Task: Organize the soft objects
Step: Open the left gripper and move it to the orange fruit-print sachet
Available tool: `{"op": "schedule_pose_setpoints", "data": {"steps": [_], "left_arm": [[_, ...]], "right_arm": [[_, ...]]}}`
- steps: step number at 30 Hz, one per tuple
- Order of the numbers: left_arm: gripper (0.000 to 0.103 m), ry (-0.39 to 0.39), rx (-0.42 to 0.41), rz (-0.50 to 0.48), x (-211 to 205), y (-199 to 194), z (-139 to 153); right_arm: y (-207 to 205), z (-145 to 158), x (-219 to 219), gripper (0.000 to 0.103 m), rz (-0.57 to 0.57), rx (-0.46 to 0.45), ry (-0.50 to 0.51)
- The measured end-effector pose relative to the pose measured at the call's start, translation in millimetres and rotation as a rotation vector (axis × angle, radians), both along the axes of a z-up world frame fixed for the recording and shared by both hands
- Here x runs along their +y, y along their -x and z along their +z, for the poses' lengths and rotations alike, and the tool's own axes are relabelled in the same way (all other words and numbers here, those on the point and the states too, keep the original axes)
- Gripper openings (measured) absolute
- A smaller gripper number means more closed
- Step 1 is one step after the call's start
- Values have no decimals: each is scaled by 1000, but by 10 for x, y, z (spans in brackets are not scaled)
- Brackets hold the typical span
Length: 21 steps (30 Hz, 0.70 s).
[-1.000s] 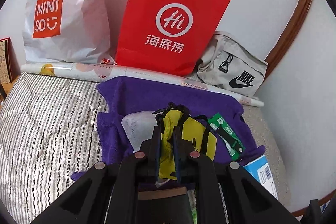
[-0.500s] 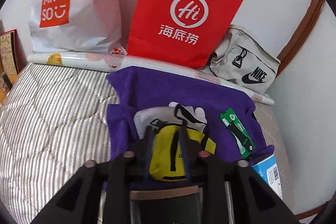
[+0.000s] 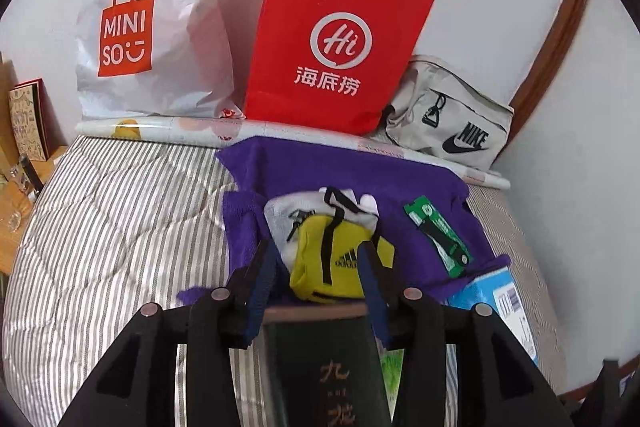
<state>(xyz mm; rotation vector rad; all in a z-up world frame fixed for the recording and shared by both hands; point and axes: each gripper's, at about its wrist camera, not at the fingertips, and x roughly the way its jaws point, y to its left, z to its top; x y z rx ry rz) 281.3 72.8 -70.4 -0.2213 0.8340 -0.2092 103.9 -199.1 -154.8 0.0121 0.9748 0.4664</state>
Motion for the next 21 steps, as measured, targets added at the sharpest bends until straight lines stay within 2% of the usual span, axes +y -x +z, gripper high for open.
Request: {"op": "schedule_pose_setpoints", "data": {"steps": [3, 6, 7, 8, 10, 14, 19, 21], "left_arm": [[40, -9, 5, -15, -8, 112, -20], [40, -24, 9, -27, -22, 247, -41], [40, -28, 10, -33, -28, 302, -46], [40, -31, 10, -37, -32, 341, -48], [40, -39, 6, -42, -32, 449, -48], [40, -50, 6, -63, -50, 688, -63], [40, -53, 23, -87, -78, 954, -120], [45, -56, 31, -98, -100, 1069, -170]], "right_arm": [[-28, 76, 31, 60, 4, -45, -3], [-79, 85, 94, 61, 18, -66, 1], [-92, 79, 115, 51, 28, -65, -6], [-107, 83, 129, 30, 37, -61, -17], [-113, 87, 154, 29, 53, -56, -46], [-24, 214, 186, 29, 70, -108, -57], [28, 364, 105, 29, 43, -147, -86], [27, 418, 55, 29, 30, -167, -86]]}}
